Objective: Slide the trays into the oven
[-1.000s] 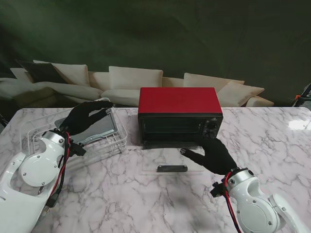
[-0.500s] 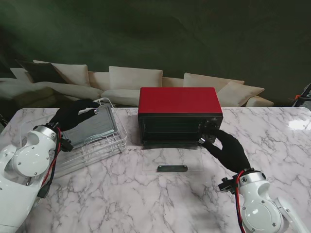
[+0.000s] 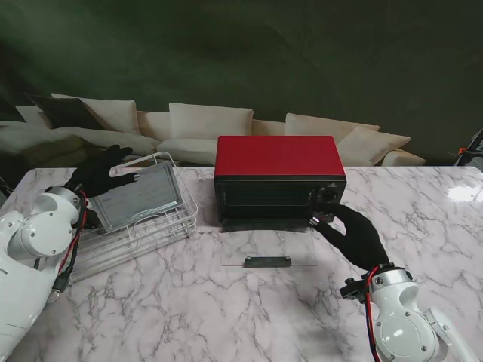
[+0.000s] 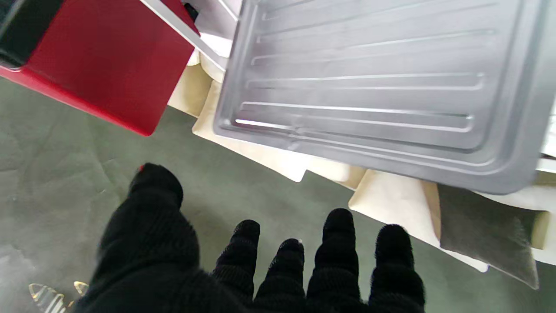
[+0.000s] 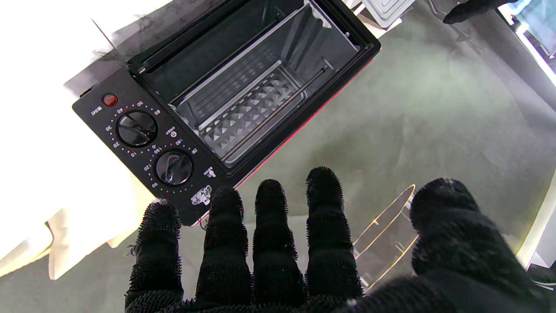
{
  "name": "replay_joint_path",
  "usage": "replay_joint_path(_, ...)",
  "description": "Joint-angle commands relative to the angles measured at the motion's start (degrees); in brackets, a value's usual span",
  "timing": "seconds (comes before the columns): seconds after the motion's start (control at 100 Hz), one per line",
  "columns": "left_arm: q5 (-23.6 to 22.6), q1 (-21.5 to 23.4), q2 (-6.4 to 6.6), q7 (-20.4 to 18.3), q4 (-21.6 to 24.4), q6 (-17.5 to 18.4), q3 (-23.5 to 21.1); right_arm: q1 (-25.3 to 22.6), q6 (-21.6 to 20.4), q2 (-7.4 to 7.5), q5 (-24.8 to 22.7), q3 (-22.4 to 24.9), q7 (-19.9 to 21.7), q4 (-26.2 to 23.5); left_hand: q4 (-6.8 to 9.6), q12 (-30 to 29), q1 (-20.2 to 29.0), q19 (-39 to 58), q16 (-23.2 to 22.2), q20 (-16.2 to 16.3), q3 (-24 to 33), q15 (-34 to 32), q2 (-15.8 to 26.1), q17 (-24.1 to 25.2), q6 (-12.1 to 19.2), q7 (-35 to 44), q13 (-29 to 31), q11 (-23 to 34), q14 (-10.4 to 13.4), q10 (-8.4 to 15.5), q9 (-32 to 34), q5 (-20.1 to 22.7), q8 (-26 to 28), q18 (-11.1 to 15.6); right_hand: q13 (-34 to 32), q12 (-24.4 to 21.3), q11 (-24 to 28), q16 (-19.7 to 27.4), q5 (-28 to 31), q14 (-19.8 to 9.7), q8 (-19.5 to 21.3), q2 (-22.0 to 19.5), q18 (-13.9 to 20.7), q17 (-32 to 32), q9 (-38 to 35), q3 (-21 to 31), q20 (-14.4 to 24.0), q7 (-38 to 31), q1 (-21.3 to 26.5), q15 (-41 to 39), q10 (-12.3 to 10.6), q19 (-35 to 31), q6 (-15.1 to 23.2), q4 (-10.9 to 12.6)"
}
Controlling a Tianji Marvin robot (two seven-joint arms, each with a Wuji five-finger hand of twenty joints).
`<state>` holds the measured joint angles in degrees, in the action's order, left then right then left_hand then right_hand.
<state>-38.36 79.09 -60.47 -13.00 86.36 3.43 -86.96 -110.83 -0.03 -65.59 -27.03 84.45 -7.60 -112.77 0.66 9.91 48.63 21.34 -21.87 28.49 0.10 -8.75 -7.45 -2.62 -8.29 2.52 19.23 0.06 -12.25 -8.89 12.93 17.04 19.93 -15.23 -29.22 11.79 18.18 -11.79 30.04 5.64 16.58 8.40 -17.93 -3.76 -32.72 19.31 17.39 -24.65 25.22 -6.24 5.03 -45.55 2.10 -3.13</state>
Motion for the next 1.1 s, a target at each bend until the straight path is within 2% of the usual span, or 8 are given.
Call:
replay_joint_path(0.0,0.72,-0.64,0.19,-0.75,-1.13,-0.99,0.13,-0.05,0.45,-0.15,-0.04,-0.11,0.0,0.34,0.0,-0.35,-1.51,-2.1,0.49,-0.94,-1.11,0.97,-1.41,-0.06,-1.09,-0.55,-0.89,0.81,1.32,0.15,0.28,-0.93,-0.88,1.1,0.15,0.02,-0.74,-0.86,0.63,-0.15,1.03,-0.53,0.45,0.7,-0.2,-1.22,0.96,1.13,1.36,0.9,-0.19,1.02,0.16,1.52)
replay_joint_path(0.16,-1.35,-1.79,0.43,-1.11,-2.77,-2.05,0.8,0.05,0.71,-0.17,-0.04,-0.19,-0.08,0.37,0.44,4.0,0.19,-0.33,-1.64,3.15,-0.67,-1.11,-2.14,-1.92,-3.76,2.63,0.6,3.55,1.45,-1.24,1.7,0.66,0.69,1.52,0.13,0.08,-0.6,-0.9,0.71,-0.08,1.26,-0.53,0.4,0.6,-0.24,-1.3,1.23,1.15,1.48,0.89,-0.14,1.22,0.13,1.55)
replay_joint_path(0.22,-1.5,-2.17,0.46,-1.28,-3.25,-2.58,1.07,0.06,0.78,-0.19,-0.02,-0.19,-0.13,0.37,0.65,5.22,1.08,1.09,-2.75,4.16,-0.68,-2.06,-2.27,-2.16,-5.18,2.71,1.6,3.92,1.34,-2.79,3.05,1.16,1.03,2.01,0.12,0.11,-0.55,-0.92,0.79,-0.14,1.34,-0.51,0.41,0.59,-0.24,-1.32,1.32,1.14,1.53,0.88,-0.08,1.28,0.11,1.56)
replay_joint_path(0.62,-2.74,-3.07,0.47,-0.29,-7.12,-3.91,2.78,0.32,0.9,-0.2,0.63,-0.28,0.12,0.51,1.54,6.64,6.25,7.31,-4.51,5.35,0.53,-3.62,-1.53,-2.42,-6.92,1.38,4.53,3.55,1.51,-3.52,5.25,0.32,0.32,2.57,0.02,0.3,-0.15,-1.05,0.99,0.11,1.73,-0.57,0.43,0.53,-0.27,-1.46,1.8,1.17,1.65,0.73,0.23,1.53,-0.04,1.58)
replay_joint_path(0.79,-3.99,-2.89,0.68,-0.37,-8.15,-3.18,3.14,0.22,0.87,-0.29,0.51,-0.25,-0.36,0.48,1.97,7.47,7.91,9.91,-4.79,4.51,0.42,-3.66,-1.6,-2.84,-7.14,2.49,4.69,4.55,1.7,-3.2,6.97,2.26,0.45,4.63,-0.1,0.38,0.05,-1.09,1.21,0.16,1.88,-0.53,0.4,0.43,-0.44,-1.5,1.99,1.15,1.75,0.68,0.3,1.55,-0.19,1.59)
replay_joint_path(0.89,-4.46,-2.76,0.8,-0.7,-8.66,-3.2,3.38,0.22,1.07,-0.32,0.58,-0.31,-0.44,0.45,2.32,10.28,9.01,12.15,-5.32,3.6,0.64,-4.42,-1.74,-3.39,-7.16,4.15,5.64,7.73,1.83,-2.9,9.17,4.07,1.59,5.33,-0.14,0.41,0.11,-1.11,1.33,0.2,1.97,-0.55,0.44,0.42,-0.43,-1.51,2.09,1.14,1.77,0.65,0.47,1.57,-0.26,1.6)
replay_joint_path(1.01,-4.4,-2.43,0.87,-1.01,-8.89,-3.19,3.44,0.22,1.26,-0.36,0.61,-0.4,-0.6,0.42,2.68,14.4,10.9,16.36,-7.06,3.23,1.33,-6.69,-1.9,-5.19,-5.8,6.68,9.39,12.93,2.29,-0.7,13.66,7.64,3.63,5.9,-0.18,0.47,0.24,-1.15,1.44,0.4,2.08,-0.5,0.45,0.36,-0.48,-1.53,2.22,1.14,1.83,0.6,0.52,1.55,-0.32,1.61)
replay_joint_path(1.09,-6.88,-1.98,1.13,-1.01,-8.64,-2.26,3.37,0.2,1.38,-0.37,0.47,-0.43,-0.73,0.37,2.81,16.08,11.87,19.68,-8.4,3.23,1.61,-8.28,-1.91,-6.71,-4.47,8.1,12.67,15.71,2.99,0.96,16.81,9.56,4.73,6.23,-0.21,0.5,0.32,-1.17,1.45,0.34,2.13,-0.49,0.45,0.36,-0.54,-1.55,2.3,1.18,1.85,0.59,0.61,1.54,-0.31,1.61)
